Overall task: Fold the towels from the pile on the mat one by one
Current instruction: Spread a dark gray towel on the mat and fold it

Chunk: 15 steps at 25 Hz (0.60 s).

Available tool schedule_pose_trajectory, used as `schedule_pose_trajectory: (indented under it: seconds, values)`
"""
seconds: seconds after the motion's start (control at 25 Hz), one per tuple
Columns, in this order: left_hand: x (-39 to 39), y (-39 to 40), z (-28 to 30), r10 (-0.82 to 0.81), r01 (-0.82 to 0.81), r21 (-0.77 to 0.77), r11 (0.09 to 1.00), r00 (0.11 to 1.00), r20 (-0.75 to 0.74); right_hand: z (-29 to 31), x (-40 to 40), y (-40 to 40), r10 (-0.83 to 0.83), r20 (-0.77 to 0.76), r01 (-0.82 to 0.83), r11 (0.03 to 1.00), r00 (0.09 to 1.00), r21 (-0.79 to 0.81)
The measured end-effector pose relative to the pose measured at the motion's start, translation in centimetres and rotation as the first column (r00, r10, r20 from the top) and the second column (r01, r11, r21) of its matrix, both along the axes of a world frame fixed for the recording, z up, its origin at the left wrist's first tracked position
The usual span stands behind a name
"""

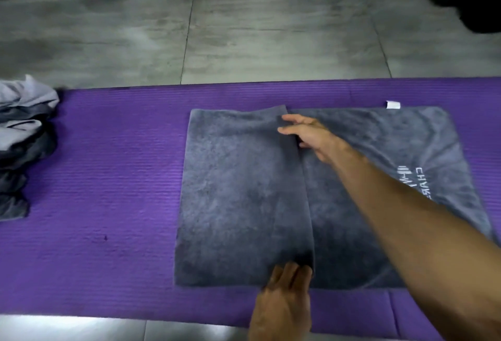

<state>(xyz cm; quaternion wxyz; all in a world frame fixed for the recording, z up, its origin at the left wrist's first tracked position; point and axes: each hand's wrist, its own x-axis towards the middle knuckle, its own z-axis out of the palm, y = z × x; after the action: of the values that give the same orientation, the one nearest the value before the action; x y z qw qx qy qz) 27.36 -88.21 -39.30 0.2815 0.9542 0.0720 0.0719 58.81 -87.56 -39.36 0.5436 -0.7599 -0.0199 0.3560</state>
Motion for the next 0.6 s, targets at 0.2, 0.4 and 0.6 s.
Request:
schedule_pose_trajectory:
  seconds: [0.2,0.4,0.6]
  values:
    - [0.1,-0.5,-0.4,-0.012,-0.002,-0.052,0.999,0.962,-0.271,-0.2,-0.1,3.1,-0.039,-0.013,0.04,0.999,0.999,0.027]
    - [0.5,-1.5,0.4,-0.054,0.04,-0.07,0.997,0.975,-0.218,-2.1,0.5,-0.6,-0.229,-0.04,0.232,0.96,0.973,0.155]
    - [1.9,-3.7,-0.1,-0.101,0.085,-0.073,0.994,0.958,-0.269,-2.2,2.2,-3.4,-0.215,0.011,0.213,0.971,0.977,0.106]
